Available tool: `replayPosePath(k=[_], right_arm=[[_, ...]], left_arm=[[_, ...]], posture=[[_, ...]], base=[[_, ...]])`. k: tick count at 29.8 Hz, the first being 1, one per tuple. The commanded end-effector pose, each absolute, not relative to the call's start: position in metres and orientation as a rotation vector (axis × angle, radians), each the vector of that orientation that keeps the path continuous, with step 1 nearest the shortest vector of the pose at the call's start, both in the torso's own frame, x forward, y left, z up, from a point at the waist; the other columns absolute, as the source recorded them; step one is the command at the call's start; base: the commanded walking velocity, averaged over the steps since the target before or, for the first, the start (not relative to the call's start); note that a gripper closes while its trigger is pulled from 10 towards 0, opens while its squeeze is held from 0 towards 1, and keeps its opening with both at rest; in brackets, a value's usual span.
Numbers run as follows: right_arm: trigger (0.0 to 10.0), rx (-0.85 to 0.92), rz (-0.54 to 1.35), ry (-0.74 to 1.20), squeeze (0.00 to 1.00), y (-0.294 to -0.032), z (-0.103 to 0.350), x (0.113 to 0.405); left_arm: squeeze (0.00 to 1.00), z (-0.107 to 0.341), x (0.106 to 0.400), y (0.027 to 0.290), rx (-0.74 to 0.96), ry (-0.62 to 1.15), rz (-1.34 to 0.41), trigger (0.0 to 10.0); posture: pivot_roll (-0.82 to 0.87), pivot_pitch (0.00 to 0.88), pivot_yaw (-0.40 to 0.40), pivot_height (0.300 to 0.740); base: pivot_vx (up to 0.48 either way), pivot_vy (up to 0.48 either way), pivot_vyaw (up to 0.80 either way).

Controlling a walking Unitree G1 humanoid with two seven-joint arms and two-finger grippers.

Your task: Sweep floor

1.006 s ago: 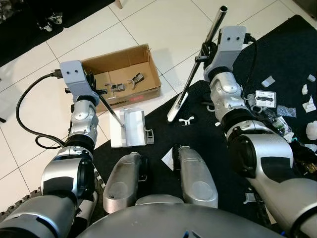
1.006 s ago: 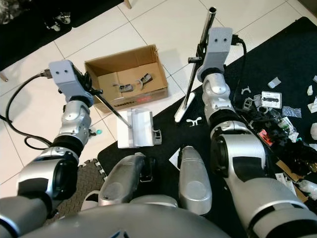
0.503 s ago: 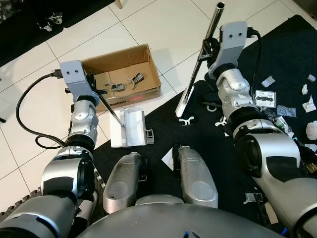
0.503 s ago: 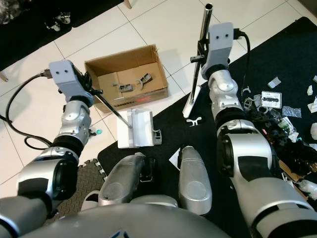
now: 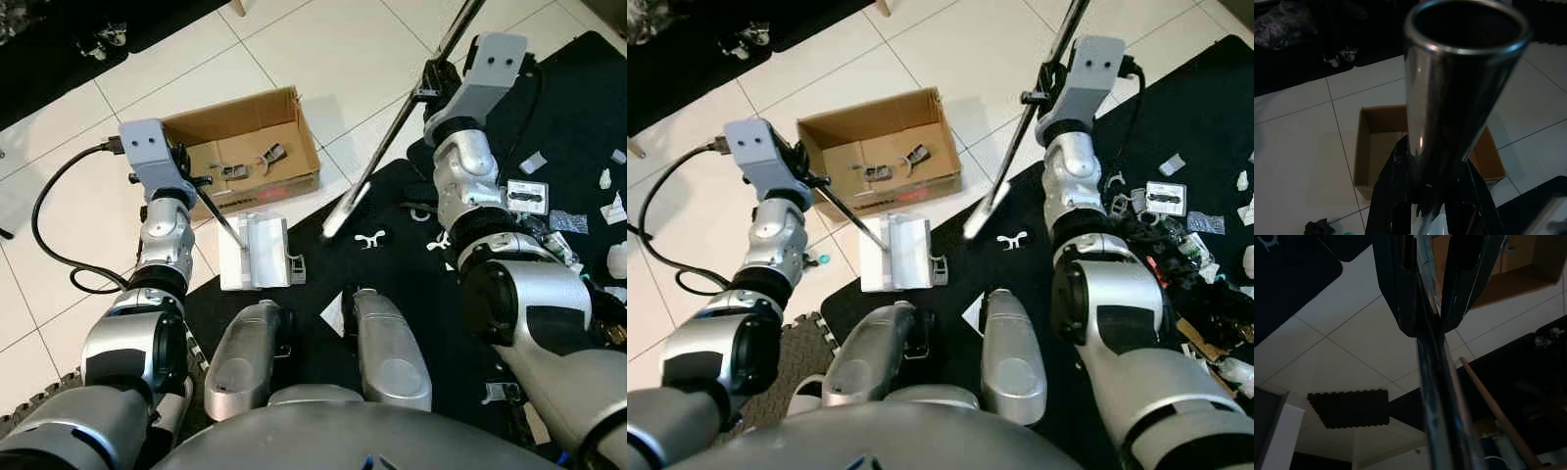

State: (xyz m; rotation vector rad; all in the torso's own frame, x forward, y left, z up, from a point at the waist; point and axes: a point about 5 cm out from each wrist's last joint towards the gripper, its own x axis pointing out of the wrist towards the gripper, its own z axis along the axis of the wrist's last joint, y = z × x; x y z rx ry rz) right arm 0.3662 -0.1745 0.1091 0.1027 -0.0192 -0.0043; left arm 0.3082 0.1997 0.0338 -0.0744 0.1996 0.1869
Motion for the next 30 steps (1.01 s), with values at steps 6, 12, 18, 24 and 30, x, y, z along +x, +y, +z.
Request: replayPosePath(k=[6, 12, 18, 24, 30], right_arm=[[10.0, 0.132, 0.037, -0.038, 0.00, -0.163, 0.108, 0.365], [10.0, 0.287, 0.025, -0.026, 0.00, -0.161, 0.106, 0.365], [10.0, 0.438, -0.043, -0.040, 0.00, -0.170, 0.114, 0.371], [10.0, 0.306, -0.077, -0.069, 0.00, -0.177, 0.122, 0.373], [10.0, 0.178, 0.035, -0.065, 0.00, -0.164, 0.121, 0.373]], left_arm=[[0.00, 0.023, 0.294, 0.206, -0.060, 0.231, 0.178, 10.0], [0.00, 0.025, 0.292, 0.206, -0.054, 0.217, 0.169, 10.0], [0.00, 0.024, 0.290, 0.206, -0.034, 0.209, 0.162, 10.0], [0.00, 0.025, 0.286, 0.198, -0.030, 0.195, 0.140, 10.0], [0.00, 0.026, 0.284, 0.187, -0.012, 0.167, 0.098, 10.0]], posture=[[0.07, 0.189, 0.095, 0.740], [0.09, 0.190, 0.092, 0.740], [0.10, 0.186, 0.083, 0.740], [0.10, 0.178, 0.075, 0.740], [0.07, 0.164, 0.061, 0.740]], base=[[0.000, 0.000, 0.00], [0.000, 0.000, 0.00], [0.000, 0.000, 0.00], [0.000, 0.000, 0.00], [0.000, 0.000, 0.00]])
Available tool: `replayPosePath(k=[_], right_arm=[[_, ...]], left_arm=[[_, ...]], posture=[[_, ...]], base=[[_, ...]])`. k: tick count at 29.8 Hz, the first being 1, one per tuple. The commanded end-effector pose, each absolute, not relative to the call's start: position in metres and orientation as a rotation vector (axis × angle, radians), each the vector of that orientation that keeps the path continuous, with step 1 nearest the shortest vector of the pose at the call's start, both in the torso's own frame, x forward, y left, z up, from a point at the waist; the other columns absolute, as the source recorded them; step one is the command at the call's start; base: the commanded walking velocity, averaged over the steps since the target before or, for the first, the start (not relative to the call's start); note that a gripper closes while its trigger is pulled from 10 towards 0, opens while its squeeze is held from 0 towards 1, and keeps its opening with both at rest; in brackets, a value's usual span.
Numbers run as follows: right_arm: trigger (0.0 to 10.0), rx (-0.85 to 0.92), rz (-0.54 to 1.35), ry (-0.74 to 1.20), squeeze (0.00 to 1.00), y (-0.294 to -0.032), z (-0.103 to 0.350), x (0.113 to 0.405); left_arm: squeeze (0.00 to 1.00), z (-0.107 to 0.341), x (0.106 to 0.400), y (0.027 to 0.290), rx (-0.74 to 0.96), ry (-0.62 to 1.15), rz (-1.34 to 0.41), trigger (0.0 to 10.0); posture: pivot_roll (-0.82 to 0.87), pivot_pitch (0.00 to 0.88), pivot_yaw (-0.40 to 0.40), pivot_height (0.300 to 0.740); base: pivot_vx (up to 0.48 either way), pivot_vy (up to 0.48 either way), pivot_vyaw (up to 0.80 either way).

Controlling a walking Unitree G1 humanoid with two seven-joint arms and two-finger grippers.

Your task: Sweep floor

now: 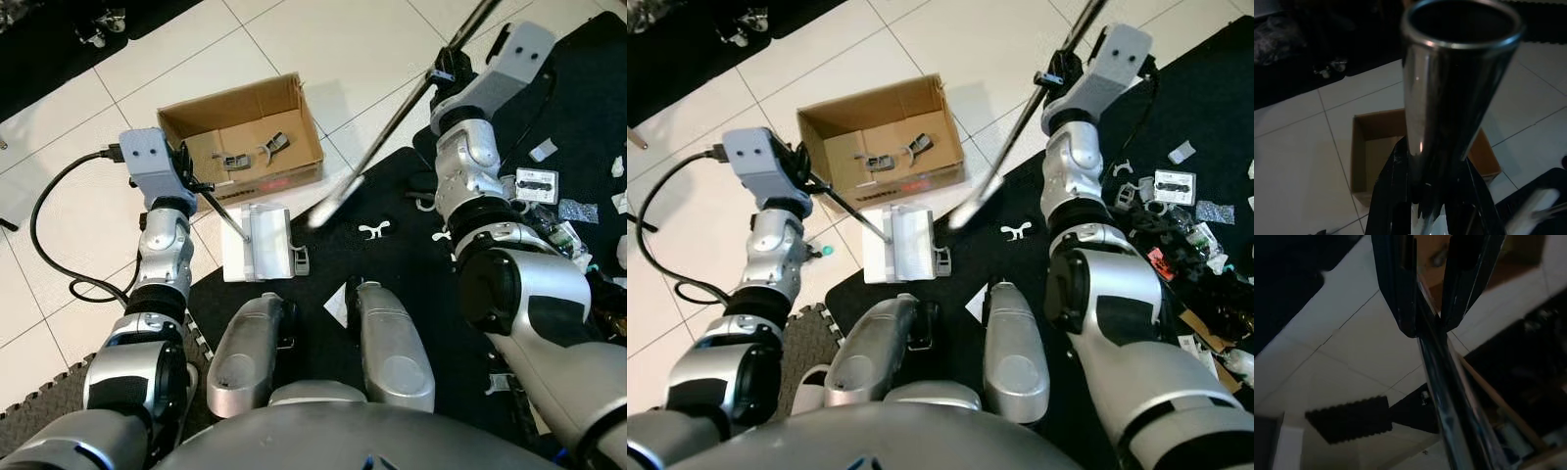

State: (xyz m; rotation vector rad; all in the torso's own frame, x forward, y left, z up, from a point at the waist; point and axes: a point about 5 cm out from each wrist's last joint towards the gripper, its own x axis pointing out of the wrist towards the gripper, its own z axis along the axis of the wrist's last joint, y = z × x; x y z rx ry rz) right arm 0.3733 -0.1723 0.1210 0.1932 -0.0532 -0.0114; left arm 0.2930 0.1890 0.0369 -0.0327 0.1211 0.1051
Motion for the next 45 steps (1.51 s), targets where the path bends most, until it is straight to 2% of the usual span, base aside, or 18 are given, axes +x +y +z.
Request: replayPosePath(k=[1, 8, 11, 16, 22, 30, 36, 45], right_arm=[[10.0, 0.151, 0.061, -0.066, 0.00, -0.161, 0.121, 0.372], [10.0, 0.035, 0.178, -0.067, 0.00, -0.144, 0.119, 0.370], [10.0, -0.052, 0.352, -0.068, 0.00, -0.121, 0.114, 0.365], [10.0, -0.104, 0.422, -0.076, 0.00, -0.111, 0.113, 0.362], [10.0, -0.275, 0.511, -0.125, 0.00, -0.097, 0.113, 0.357], [10.0, -0.458, 0.548, -0.170, 0.00, -0.087, 0.108, 0.350], [10.0, -0.472, 0.542, -0.151, 0.00, -0.087, 0.102, 0.348], [10.0, -0.614, 0.487, -0.032, 0.00, -0.106, 0.082, 0.346]], left_arm=[[0.00, 0.026, 0.284, 0.185, -0.005, 0.156, 0.096, 10.0], [0.00, 0.027, 0.281, 0.178, 0.008, 0.126, 0.085, 10.0], [0.00, 0.026, 0.279, 0.178, 0.004, 0.114, 0.095, 10.0], [0.00, 0.026, 0.280, 0.178, -0.004, 0.114, 0.107, 10.0], [0.00, 0.026, 0.280, 0.176, -0.018, 0.109, 0.116, 10.0], [0.00, 0.027, 0.281, 0.174, -0.023, 0.106, 0.114, 10.0], [0.00, 0.027, 0.282, 0.175, -0.024, 0.108, 0.115, 10.0], [0.00, 0.026, 0.282, 0.174, -0.025, 0.110, 0.115, 10.0]], posture=[[0.07, 0.162, 0.060, 0.740], [0.06, 0.148, 0.045, 0.740], [0.05, 0.141, 0.030, 0.740], [0.05, 0.137, 0.023, 0.740], [0.05, 0.133, 0.014, 0.740], [0.05, 0.137, 0.015, 0.740], [0.05, 0.141, 0.016, 0.740], [0.04, 0.142, 0.016, 0.740]], base=[[0.000, 0.000, 0.00], [0.000, 0.000, 0.00], [0.000, 0.000, 0.00], [0.000, 0.000, 0.00], [0.000, 0.000, 0.00], [0.000, 0.000, 0.00], [0.000, 0.000, 0.00], [0.000, 0.000, 0.00]])
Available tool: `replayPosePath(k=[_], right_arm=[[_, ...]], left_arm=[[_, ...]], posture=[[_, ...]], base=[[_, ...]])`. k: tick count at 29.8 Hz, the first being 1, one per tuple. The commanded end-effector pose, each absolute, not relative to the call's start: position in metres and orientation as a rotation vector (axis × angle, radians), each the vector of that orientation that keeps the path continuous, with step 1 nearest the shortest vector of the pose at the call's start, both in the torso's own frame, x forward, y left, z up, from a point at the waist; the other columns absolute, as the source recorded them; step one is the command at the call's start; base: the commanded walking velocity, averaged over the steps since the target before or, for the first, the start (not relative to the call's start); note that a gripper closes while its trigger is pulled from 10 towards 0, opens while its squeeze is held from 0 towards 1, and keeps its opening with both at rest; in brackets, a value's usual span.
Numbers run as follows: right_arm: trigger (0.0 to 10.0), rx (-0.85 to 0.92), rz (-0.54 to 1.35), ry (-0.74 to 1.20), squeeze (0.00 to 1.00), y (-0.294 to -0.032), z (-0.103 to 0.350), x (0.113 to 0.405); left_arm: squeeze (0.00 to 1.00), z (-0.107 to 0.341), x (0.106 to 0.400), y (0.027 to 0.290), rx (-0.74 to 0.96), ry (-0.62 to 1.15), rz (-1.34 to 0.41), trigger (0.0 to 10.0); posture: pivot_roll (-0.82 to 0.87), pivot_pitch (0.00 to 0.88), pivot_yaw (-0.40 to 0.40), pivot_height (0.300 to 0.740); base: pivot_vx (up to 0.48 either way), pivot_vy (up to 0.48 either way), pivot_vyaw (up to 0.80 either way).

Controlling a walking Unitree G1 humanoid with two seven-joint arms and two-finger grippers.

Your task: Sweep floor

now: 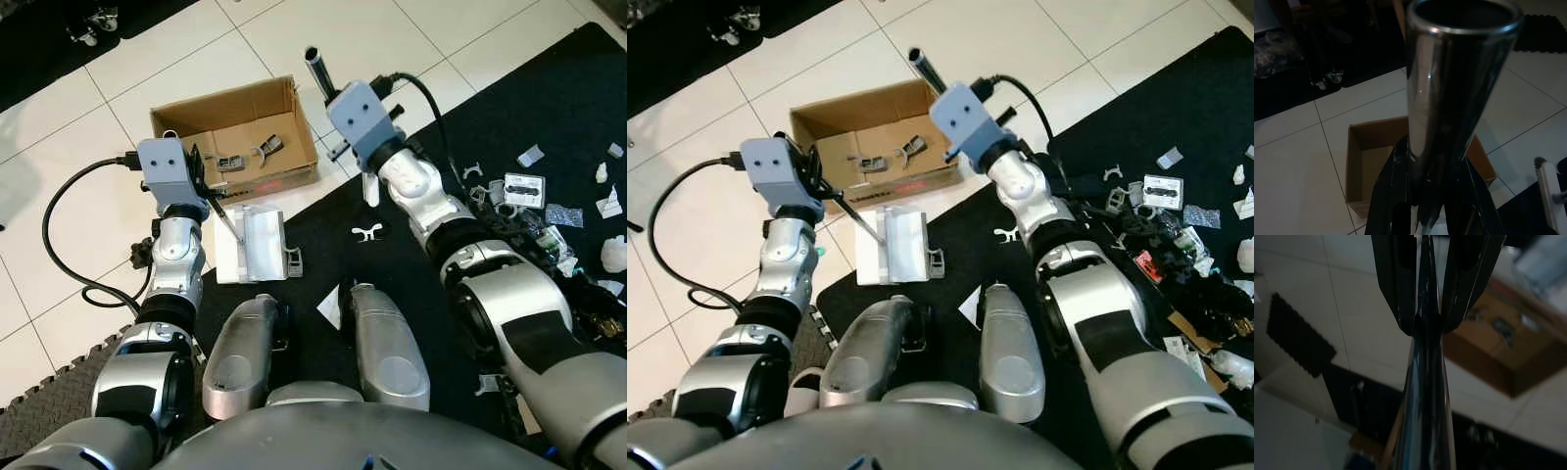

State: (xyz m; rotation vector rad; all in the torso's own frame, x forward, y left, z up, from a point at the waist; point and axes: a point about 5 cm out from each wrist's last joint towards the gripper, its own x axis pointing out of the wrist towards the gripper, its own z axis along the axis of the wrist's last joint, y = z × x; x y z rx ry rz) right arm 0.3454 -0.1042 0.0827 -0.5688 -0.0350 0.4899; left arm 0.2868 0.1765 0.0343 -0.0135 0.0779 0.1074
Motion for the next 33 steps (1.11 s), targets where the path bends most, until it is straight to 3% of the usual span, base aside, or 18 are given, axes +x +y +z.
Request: replayPosePath(k=[1, 17, 33], right_arm=[[10.0, -0.614, 0.487, -0.032, 0.00, -0.106, 0.082, 0.346], [10.0, -0.850, 0.530, -0.041, 0.00, -0.110, 0.080, 0.346], [10.0, -0.980, 0.537, 0.133, 0.00, -0.144, 0.059, 0.340]], left_arm=[[0.00, 0.026, 0.282, 0.174, -0.025, 0.110, 0.115, 10.0], [0.00, 0.027, 0.283, 0.174, -0.027, 0.110, 0.114, 10.0], [0.00, 0.026, 0.283, 0.172, -0.031, 0.114, 0.112, 10.0]], posture=[[0.04, 0.142, 0.016, 0.740], [0.04, 0.142, 0.019, 0.740], [0.03, 0.144, 0.020, 0.740]], base=[[0.000, 0.000, 0.00], [0.000, 0.000, 0.00], [0.000, 0.000, 0.00]])
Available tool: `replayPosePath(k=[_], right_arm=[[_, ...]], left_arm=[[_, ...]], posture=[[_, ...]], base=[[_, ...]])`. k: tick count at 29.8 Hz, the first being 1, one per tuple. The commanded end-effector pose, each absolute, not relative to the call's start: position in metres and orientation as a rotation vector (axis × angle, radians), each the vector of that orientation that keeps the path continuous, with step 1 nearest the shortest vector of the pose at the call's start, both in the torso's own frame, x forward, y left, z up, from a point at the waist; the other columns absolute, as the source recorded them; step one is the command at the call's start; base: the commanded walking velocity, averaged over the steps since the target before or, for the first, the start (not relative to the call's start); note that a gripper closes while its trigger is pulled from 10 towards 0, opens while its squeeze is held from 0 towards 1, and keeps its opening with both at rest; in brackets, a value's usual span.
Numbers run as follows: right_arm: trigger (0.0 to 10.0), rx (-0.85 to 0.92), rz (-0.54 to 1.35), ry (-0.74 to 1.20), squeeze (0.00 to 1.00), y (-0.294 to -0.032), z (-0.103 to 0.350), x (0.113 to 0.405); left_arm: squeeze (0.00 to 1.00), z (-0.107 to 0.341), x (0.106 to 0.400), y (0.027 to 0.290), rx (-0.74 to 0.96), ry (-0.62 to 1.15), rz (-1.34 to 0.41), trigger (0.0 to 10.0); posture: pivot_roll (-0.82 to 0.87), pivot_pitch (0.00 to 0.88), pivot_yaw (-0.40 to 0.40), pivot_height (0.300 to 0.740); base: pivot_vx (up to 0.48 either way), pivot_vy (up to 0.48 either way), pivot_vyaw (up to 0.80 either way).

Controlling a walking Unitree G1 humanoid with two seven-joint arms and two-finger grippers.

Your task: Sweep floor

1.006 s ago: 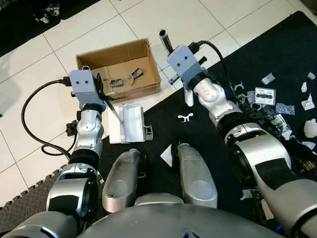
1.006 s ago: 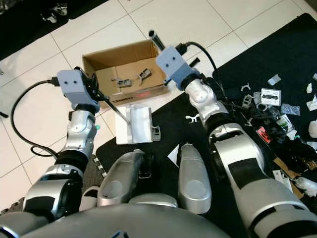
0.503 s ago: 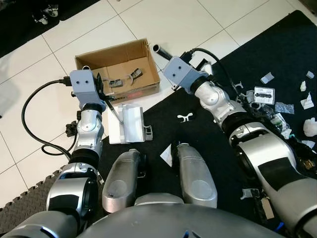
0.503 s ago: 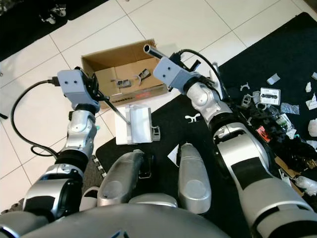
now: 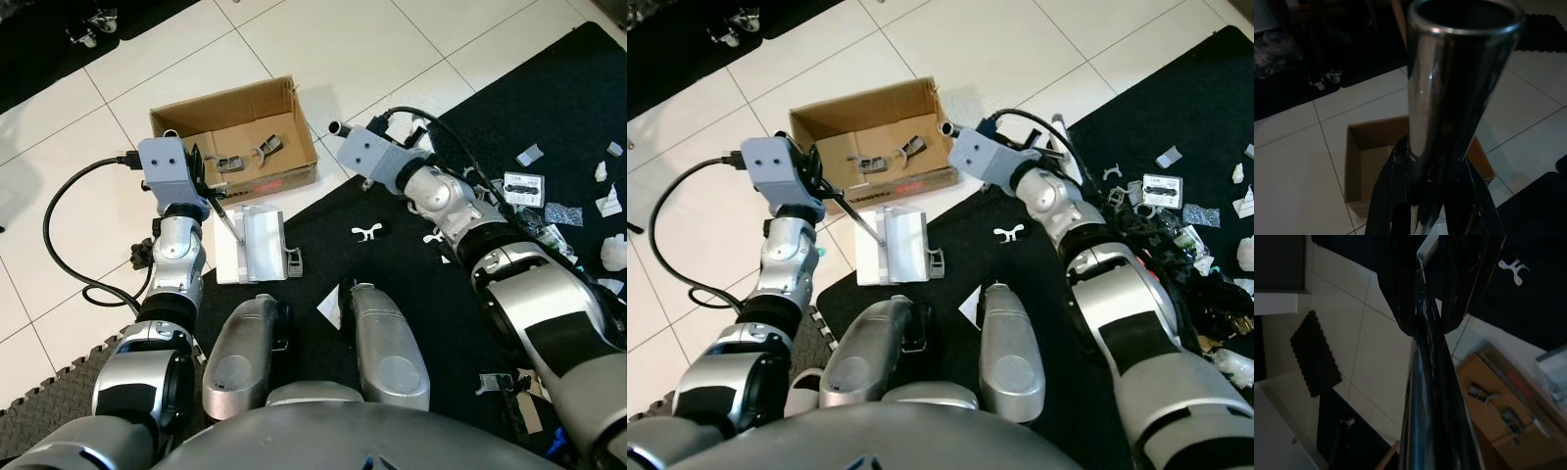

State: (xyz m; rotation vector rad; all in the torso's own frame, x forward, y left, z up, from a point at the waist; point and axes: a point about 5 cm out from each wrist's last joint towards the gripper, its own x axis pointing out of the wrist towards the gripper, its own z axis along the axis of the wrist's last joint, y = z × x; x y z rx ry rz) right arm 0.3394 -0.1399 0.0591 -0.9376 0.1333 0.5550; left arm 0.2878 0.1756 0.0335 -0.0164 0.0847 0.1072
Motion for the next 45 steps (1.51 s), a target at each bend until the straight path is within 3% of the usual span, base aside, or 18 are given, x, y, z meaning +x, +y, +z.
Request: replayPosePath(k=[1, 8, 29, 40, 43, 45], right_arm=[[10.0, -0.992, 0.526, 0.137, 0.00, -0.146, 0.059, 0.341], [10.0, -1.017, 0.519, 0.167, 0.00, -0.154, 0.059, 0.341], [10.0, -1.062, 0.762, 0.280, 0.00, -0.171, 0.066, 0.332], [10.0, -1.132, 0.661, 0.360, 0.00, -0.197, 0.062, 0.330], [10.0, -1.029, 0.571, 0.332, 0.00, -0.198, 0.066, 0.333], [10.0, -0.824, 0.464, 0.284, 0.00, -0.195, 0.070, 0.336]], left_arm=[[0.00, 0.026, 0.283, 0.172, -0.031, 0.114, 0.111, 10.0], [0.00, 0.027, 0.284, 0.173, -0.029, 0.113, 0.111, 10.0], [0.00, 0.026, 0.285, 0.172, -0.029, 0.114, 0.106, 10.0], [0.00, 0.026, 0.285, 0.171, -0.031, 0.116, 0.102, 10.0], [0.00, 0.026, 0.285, 0.171, -0.032, 0.116, 0.103, 10.0], [0.00, 0.025, 0.285, 0.171, -0.031, 0.118, 0.103, 10.0]], posture=[[0.03, 0.144, 0.020, 0.740], [0.03, 0.144, 0.022, 0.740], [0.02, 0.129, 0.018, 0.740], [0.01, 0.128, 0.015, 0.740], [0.01, 0.133, 0.014, 0.740], [0.01, 0.133, 0.014, 0.740]], base=[[0.000, 0.000, 0.00], [0.000, 0.000, 0.00], [0.000, 0.000, 0.00], [0.000, 0.000, 0.00], [0.000, 0.000, 0.00], [0.000, 0.000, 0.00]])
